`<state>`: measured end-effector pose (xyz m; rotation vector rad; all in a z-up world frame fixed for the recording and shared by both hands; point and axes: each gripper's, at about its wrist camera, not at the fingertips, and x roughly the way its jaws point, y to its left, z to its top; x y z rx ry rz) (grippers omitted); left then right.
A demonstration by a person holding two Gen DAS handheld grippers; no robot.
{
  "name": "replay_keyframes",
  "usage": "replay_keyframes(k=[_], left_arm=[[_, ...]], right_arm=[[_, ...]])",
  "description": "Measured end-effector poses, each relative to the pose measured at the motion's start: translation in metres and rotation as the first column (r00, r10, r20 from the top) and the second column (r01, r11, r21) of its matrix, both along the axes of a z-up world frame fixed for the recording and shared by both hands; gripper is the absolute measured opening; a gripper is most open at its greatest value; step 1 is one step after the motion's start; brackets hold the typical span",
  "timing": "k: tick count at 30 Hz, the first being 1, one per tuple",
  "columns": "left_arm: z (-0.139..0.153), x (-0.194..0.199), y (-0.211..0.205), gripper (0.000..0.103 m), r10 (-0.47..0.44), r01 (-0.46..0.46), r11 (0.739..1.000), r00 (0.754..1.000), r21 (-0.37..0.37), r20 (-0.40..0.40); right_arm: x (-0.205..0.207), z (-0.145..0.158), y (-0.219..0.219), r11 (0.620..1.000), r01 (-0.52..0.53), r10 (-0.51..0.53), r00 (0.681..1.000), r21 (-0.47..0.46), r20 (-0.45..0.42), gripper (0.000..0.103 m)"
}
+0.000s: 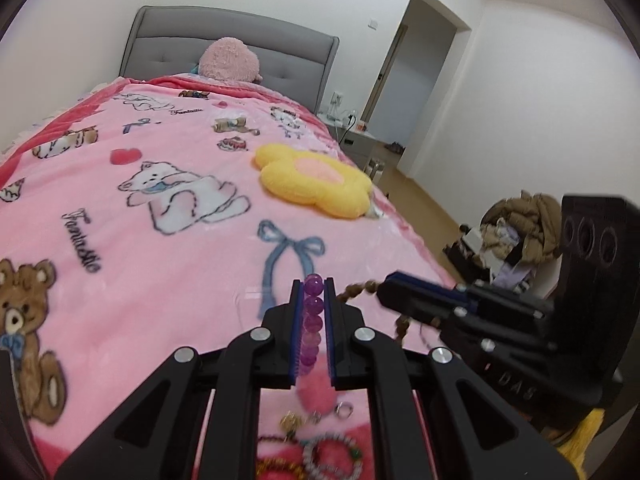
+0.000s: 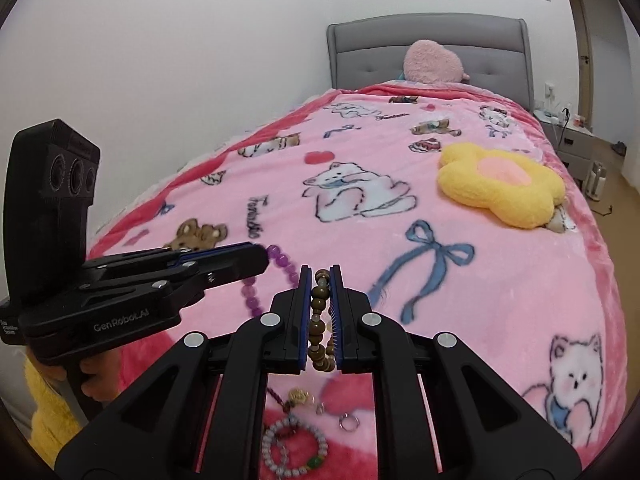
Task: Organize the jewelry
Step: 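Lift both held bracelets and carry them over the clear plastic box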
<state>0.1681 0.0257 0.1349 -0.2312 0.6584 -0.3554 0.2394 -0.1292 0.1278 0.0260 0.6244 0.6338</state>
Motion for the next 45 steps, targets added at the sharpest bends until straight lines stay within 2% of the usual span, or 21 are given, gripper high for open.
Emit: replay_keyframes(k=[4, 14, 21, 30, 40, 45], left_arm=[[-0.004, 0.017, -0.001, 0.010, 0.008, -0.008, 1.000, 1.000, -0.006, -0.004], [-0.052, 0.034, -0.008, 0.009, 0.005, 0.001, 0.996, 0.998, 0.094, -0.069], [-0.077, 0.034, -0.010, 0.010, 0.009, 0.007, 0.986, 0.995, 0.167, -0.095], [-0.078, 0.031, -0.012, 0.010, 0.006, 0.011, 0.980, 0.996, 0.199, -0.086], [-0.076, 0.031, -0.012, 0.010, -0.003, 0.022, 0.980, 0.995, 0.197, -0.100], [-0.069, 0.025, -0.011, 0.011, -0.013, 0.028, 0.983, 0.997, 0.181, -0.081]], right_arm=[[0.014, -0.008, 0.004, 1.000, 0.009, -0.008, 1.000, 0.005, -0.013, 0.009], [0.037, -0.061, 0.013, 0.996, 0.005, -0.013, 0.995, -0.084, -0.095, 0.009], [0.036, -0.077, 0.016, 0.990, -0.006, -0.008, 0.995, -0.138, -0.099, 0.009], [0.032, -0.082, 0.019, 0.986, -0.020, 0.007, 0.997, -0.166, -0.082, 0.009], [0.031, -0.081, 0.019, 0.986, -0.028, 0.012, 0.995, -0.166, -0.097, 0.010], [0.029, -0.078, 0.018, 0.988, -0.024, 0.010, 0.996, -0.153, -0.092, 0.011]])
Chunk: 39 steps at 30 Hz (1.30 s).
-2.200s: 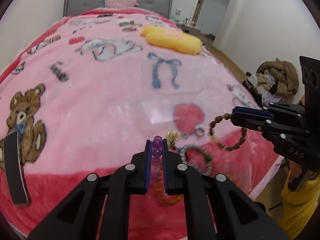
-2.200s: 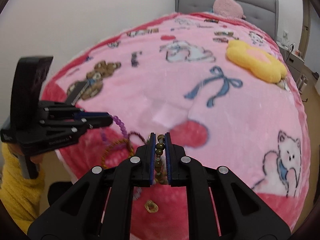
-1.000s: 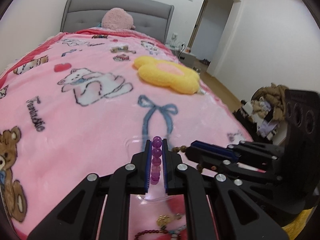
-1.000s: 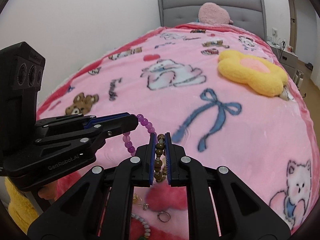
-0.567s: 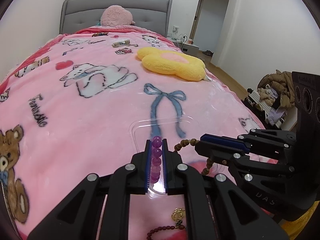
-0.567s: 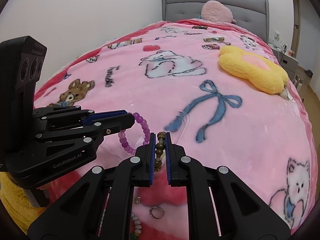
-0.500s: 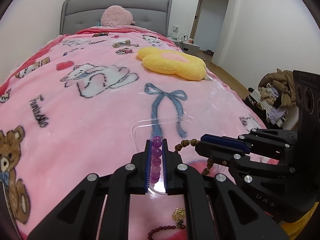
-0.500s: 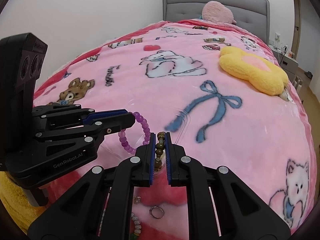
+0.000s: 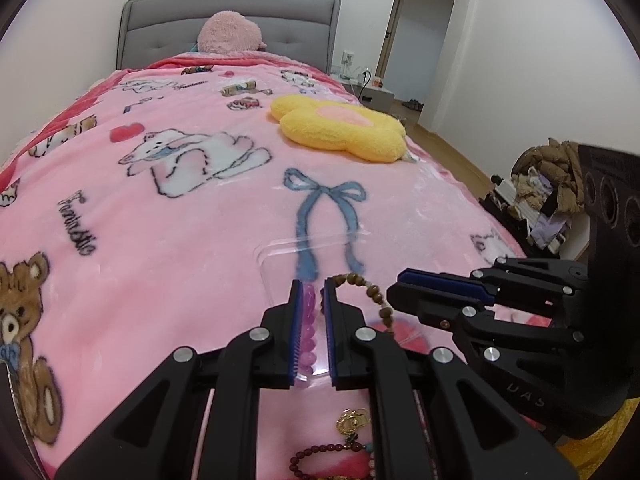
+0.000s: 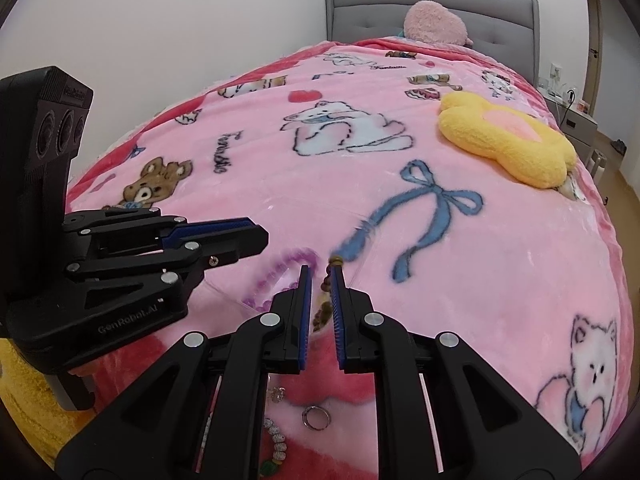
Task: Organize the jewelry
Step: 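Lift both held bracelets and carry them over the clear plastic box, then open both grippers to drop the bracelets into the clear box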
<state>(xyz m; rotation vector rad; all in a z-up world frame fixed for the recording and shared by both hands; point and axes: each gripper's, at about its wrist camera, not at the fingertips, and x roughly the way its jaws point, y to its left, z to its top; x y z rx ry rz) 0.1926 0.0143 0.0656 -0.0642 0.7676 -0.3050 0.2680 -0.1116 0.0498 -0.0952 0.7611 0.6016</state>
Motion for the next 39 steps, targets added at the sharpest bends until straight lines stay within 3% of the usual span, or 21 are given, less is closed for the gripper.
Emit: replay_keyframes(k=[3, 6, 13, 20, 28, 33, 36, 39], left_arm=[[0.007, -0.005, -0.001, 0.013, -0.011, 0.011, 1.000, 1.000, -0.009, 0.012], [0.012, -0.015, -0.001, 0.024, -0.022, 0.022, 1.000, 0.999, -0.004, 0.029], [0.017, -0.057, 0.001, 0.025, -0.092, 0.087, 0.995, 0.991, 0.053, 0.100], [-0.009, -0.080, 0.009, 0.025, -0.111, 0.105, 0.991, 0.992, 0.078, 0.063], [-0.045, -0.073, 0.020, 0.025, -0.110, 0.111, 0.992, 0.993, 0.051, -0.040], [-0.058, -0.062, 0.027, 0.029, -0.113, 0.115, 0.993, 0.985, 0.010, -0.130], [-0.062, -0.056, 0.030, 0.030, -0.127, 0.123, 0.992, 0.974, -0.030, -0.188], [-0.064, -0.051, 0.029, 0.030, -0.115, 0.113, 0.993, 0.964, -0.021, -0.238]], right_arm=[[-0.006, 0.005, -0.002, 1.000, -0.008, 0.008, 1.000, 0.008, 0.012, 0.011], [-0.015, 0.010, -0.006, 1.000, -0.022, 0.021, 0.999, 0.010, 0.026, 0.013], [-0.047, 0.008, -0.026, 0.998, -0.068, 0.067, 0.997, 0.002, 0.047, 0.029], [-0.056, -0.014, -0.040, 0.998, -0.060, 0.060, 0.998, -0.023, -0.002, 0.030], [-0.054, -0.036, -0.039, 0.997, -0.074, 0.071, 0.995, -0.037, -0.063, 0.030], [-0.051, -0.050, -0.036, 0.996, -0.079, 0.074, 0.992, -0.048, -0.102, 0.031], [-0.049, -0.053, -0.036, 0.995, -0.087, 0.081, 0.990, -0.043, -0.117, 0.038], [-0.049, -0.054, -0.035, 0.995, -0.085, 0.078, 0.989, -0.057, -0.124, 0.039]])
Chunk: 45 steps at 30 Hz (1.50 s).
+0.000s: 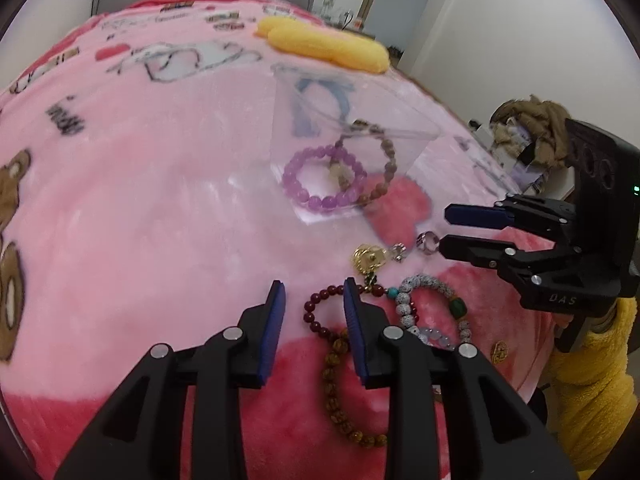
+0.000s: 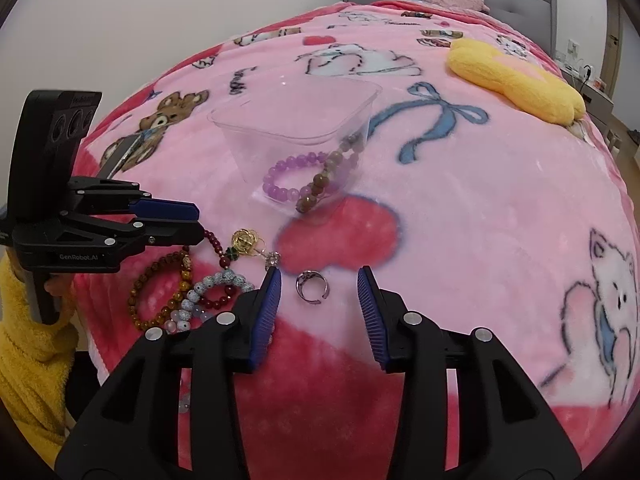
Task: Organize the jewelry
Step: 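Open both grippers to drop the bracelets into the clear box, then grasp the dark red bead bracelet with the left gripper while the right grasps the silver ring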
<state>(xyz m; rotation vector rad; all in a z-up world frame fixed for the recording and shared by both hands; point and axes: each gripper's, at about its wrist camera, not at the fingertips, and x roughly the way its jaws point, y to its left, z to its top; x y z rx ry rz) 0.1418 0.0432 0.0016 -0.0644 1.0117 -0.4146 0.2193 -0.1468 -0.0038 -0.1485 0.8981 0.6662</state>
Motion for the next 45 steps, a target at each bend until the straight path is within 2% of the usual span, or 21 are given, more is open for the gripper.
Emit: replay_keyframes(k=[11, 13, 20, 29, 37, 45], left_arm=[[-0.001, 0.006, -0.014, 0.030, 0.009, -0.002, 0.994, 0.998, 0.107, -0.068], [-0.001, 0.006, -0.015, 0.030, 0.012, -0.004, 0.994, 0.997, 0.112, -0.073], [-0.002, 0.008, -0.013, 0.018, 0.029, -0.019, 0.993, 0.996, 0.118, -0.084], [-0.003, 0.004, -0.019, 0.006, 0.026, -0.017, 0.989, 0.998, 0.146, -0.057], [0.000, 0.002, -0.015, 0.006, 0.044, -0.039, 0.993, 0.998, 0.108, -0.041], [0.022, -0.005, -0.017, 0.006, 0.027, -0.028, 0.997, 1.000, 0.067, 0.011]], right_arm=[[0.012, -0.006, 0.003, 0.999, 0.019, -0.021, 0.999, -0.032, -0.036, 0.036], [0.013, -0.007, 0.004, 0.999, 0.018, -0.020, 0.999, -0.036, -0.044, 0.029], [0.017, -0.008, 0.004, 0.999, 0.024, -0.026, 0.998, -0.033, -0.062, 0.017], [0.017, -0.012, 0.009, 0.998, 0.016, -0.019, 0.999, -0.068, -0.050, 0.004], [0.010, -0.006, 0.011, 0.998, 0.014, -0.015, 1.000, -0.065, -0.023, 0.002], [-0.001, 0.007, 0.015, 0.998, -0.003, 0.003, 1.000, -0.062, 0.009, 0.002]])
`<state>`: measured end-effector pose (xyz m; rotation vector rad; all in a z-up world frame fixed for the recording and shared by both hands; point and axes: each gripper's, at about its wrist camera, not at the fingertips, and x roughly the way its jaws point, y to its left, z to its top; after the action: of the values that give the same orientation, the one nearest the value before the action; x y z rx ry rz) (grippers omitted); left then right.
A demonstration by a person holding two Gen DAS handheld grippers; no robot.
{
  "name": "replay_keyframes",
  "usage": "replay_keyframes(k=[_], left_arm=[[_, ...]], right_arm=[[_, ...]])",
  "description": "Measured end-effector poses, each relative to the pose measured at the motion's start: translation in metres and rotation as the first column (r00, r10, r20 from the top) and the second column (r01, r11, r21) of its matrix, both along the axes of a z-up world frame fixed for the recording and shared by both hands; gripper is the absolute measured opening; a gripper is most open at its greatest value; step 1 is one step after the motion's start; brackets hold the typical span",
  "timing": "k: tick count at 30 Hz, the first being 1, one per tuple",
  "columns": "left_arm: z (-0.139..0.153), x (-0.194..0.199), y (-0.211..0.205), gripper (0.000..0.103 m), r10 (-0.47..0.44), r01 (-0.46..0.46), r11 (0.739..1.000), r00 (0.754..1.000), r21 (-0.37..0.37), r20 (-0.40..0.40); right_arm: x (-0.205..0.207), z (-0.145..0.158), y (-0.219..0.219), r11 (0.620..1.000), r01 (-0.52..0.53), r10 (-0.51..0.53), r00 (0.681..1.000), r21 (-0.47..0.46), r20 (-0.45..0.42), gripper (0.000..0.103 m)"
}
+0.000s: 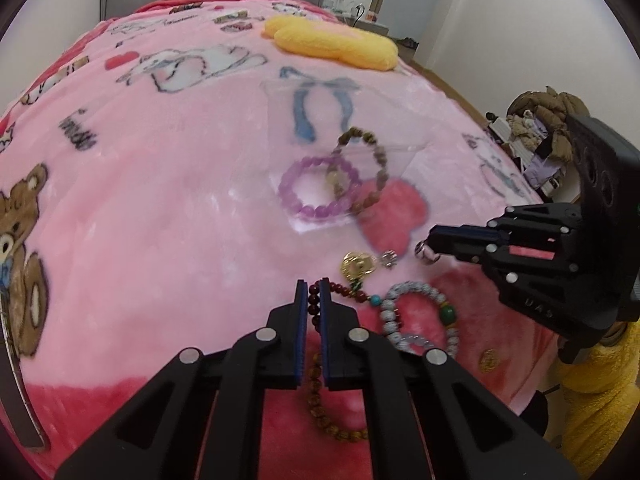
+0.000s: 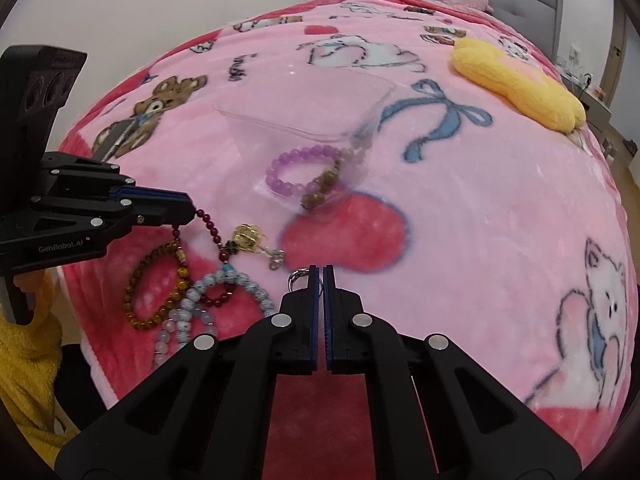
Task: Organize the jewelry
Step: 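Grasp the dark red bead bracelet with the left gripper while the right grasps the silver ring, then carry the dark red bracelet and silver ring over the clear box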
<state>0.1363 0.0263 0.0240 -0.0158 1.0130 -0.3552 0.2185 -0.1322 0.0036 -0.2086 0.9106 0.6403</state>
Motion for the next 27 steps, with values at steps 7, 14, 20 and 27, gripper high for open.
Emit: replay_keyframes(k=[7, 14, 20, 27], left_arm=[[0.023, -0.008, -0.008, 0.006, -0.024, 0.026, 0.999, 0.998, -0.031, 0.056], [0.045, -0.017, -0.009, 0.006, -0.031, 0.039, 0.997, 0.993, -0.071, 0.110], [0.070, -0.026, -0.009, 0.006, -0.024, 0.045, 0.995, 0.975, -0.093, 0.219], [0.099, -0.022, -0.012, 0.006, 0.007, 0.034, 0.993, 0.941, -0.115, 0.338]], right_arm=[[-0.010, 0.021, -0.001, 1.000, -0.003, 0.002, 0.999, 0.022, 0.041, 0.002], [-0.018, 0.039, -0.003, 0.999, -0.016, 0.013, 0.997, 0.046, 0.073, 0.002], [-0.021, 0.054, -0.007, 0.994, -0.023, 0.011, 0.994, 0.107, 0.108, 0.002], [-0.008, 0.077, -0.008, 0.980, -0.007, -0.024, 0.989, 0.200, 0.149, 0.002]])
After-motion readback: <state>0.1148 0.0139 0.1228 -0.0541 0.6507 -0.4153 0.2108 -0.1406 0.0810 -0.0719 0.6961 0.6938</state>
